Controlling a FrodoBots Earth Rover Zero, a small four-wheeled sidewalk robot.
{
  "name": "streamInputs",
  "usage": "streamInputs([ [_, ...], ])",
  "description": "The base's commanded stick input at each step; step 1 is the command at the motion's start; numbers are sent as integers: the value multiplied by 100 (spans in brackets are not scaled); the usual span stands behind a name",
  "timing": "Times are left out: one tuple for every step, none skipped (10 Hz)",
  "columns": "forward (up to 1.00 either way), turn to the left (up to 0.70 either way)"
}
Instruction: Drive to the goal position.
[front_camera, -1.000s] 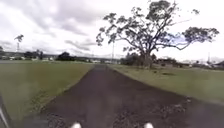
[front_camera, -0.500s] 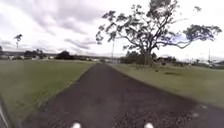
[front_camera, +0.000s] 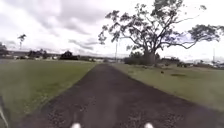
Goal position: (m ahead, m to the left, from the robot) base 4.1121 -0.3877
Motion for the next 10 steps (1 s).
streamInputs([
  [70, 35],
  [70, 20],
  [70, 6],
  [70, 3],
  [70, 0],
  [70, 0],
  [70, 0],
  [70, 0],
  [70, 0],
  [70, 5],
])
